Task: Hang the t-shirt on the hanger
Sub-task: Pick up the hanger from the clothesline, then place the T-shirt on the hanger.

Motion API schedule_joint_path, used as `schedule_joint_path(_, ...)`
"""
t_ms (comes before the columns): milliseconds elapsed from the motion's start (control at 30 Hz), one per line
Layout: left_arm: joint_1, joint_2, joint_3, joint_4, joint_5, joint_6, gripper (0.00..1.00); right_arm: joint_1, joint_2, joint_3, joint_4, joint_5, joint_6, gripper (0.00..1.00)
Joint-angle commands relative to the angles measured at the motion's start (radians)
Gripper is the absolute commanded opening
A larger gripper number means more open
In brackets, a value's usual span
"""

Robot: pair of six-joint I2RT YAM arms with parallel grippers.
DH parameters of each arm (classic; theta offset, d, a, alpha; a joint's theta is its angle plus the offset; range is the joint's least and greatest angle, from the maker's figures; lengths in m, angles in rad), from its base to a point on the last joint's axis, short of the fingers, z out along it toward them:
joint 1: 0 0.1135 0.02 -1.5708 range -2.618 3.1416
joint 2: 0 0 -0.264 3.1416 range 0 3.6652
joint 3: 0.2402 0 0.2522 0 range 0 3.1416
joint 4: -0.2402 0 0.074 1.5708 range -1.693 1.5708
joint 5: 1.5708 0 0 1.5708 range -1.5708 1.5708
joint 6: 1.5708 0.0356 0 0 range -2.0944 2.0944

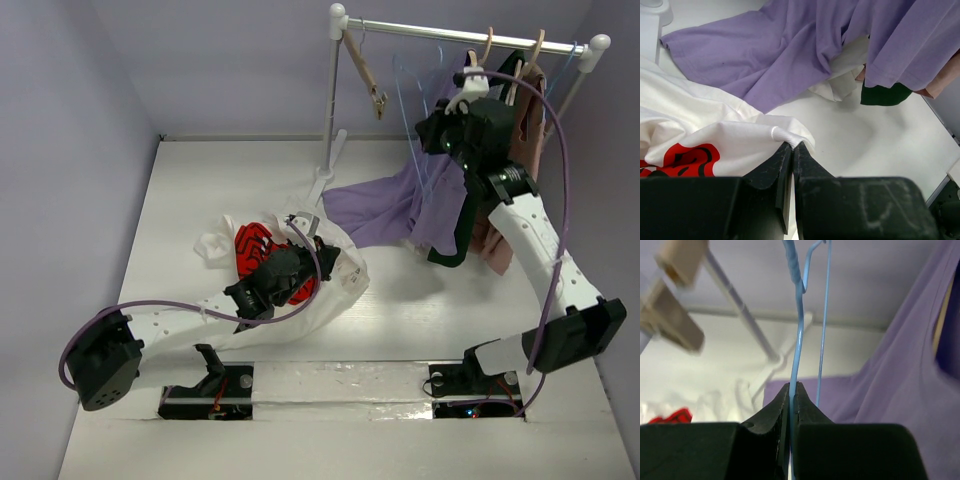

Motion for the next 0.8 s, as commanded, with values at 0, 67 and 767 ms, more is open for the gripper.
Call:
schedule_joint_path(0,0.001,-0.036,0.01,0.084,0.006,-0.015,0.0,0.024,-0.122,-0.122,0.054,-0.036,0.085,0.0)
schedule_joint_path(67,0.012,-0.03,0.01,0.087,-0.002,-0.021,0.0,0.082,-0.195,-0.249,0.051,-0.034,0.117,0.0)
schedule_joint_path(767,0.21,0.134,0.168,0.007,-0.014,-0.078,0.0,0.384,-0.888,-0.739,-0.263,-0.173,0.386,0.0)
